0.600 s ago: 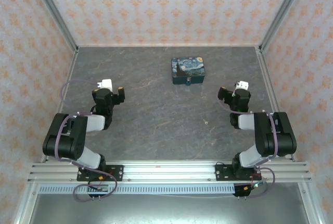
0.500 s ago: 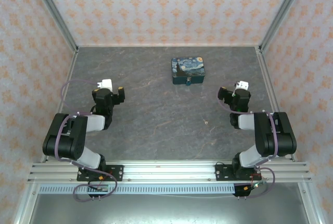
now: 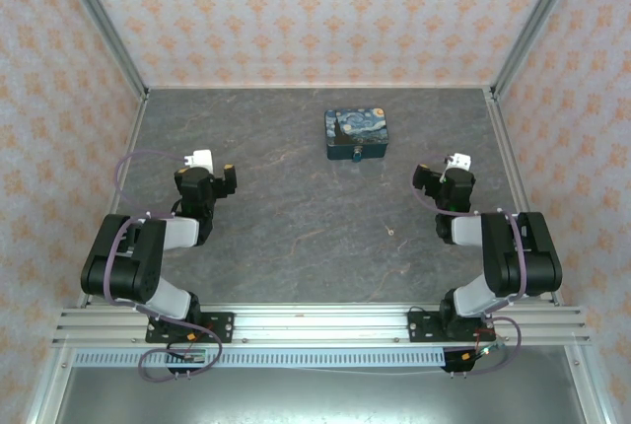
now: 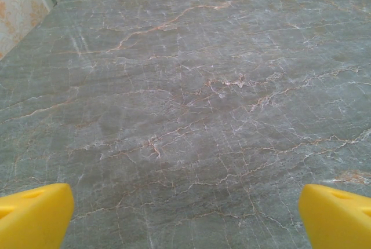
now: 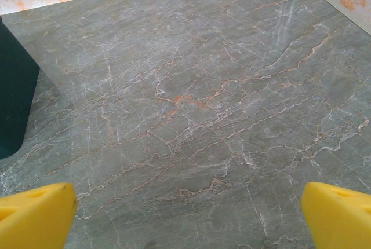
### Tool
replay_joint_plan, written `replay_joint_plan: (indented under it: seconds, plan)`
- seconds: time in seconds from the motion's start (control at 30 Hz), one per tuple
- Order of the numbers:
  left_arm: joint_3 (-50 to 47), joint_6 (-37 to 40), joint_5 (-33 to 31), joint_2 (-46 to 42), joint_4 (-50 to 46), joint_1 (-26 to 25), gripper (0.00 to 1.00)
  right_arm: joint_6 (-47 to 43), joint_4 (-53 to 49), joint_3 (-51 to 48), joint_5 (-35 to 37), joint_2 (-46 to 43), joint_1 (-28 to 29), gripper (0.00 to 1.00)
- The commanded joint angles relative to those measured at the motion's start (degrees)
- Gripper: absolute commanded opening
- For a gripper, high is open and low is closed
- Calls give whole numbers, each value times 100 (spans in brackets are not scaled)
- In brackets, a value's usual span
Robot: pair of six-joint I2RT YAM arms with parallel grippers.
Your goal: Unlock a padlock with a key
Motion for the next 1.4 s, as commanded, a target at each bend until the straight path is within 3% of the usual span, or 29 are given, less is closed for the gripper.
replay_joint_plan:
  seconds: [0.0,0.17,0.33,0.47,0.57,0.7,0.87,1.0,1.37]
  plan:
    - [82,54,51,-52,-72,33,100,-44,24,114,33,6,2,99]
    - [119,-6,-39,-191,-232,31,100,4,46,86,124,-48,-1,99]
    - [236,-5,-100,-1180,-1139,31,100,90,-866,299,170,-713,-47,99]
    - [630,-902,-185,-2082,-2399,28,100,416,-2525,684,-10,-1651,-47,99]
    - [1124,-1851,487,-2306,-3375,21,100,981,-3916,1055,-406,-2258,0,99]
    - [1628,-2554,1181,-2427,-4555,-230,100,1761,-5425,1364,-946,-2710,373,92]
    - [1366,-3355,1471,-2627,-4444,-1129,100,2557,-6732,1397,-1081,-2747,1153,81]
    - [1208,-3652,1468,-2443,-4168,-1626,100,2671,-7297,1229,-955,-2500,1760,74]
    - [1269,-3602,1352,-1911,-3940,-1859,100,2220,-7372,1531,-1191,-1241,2104,53]
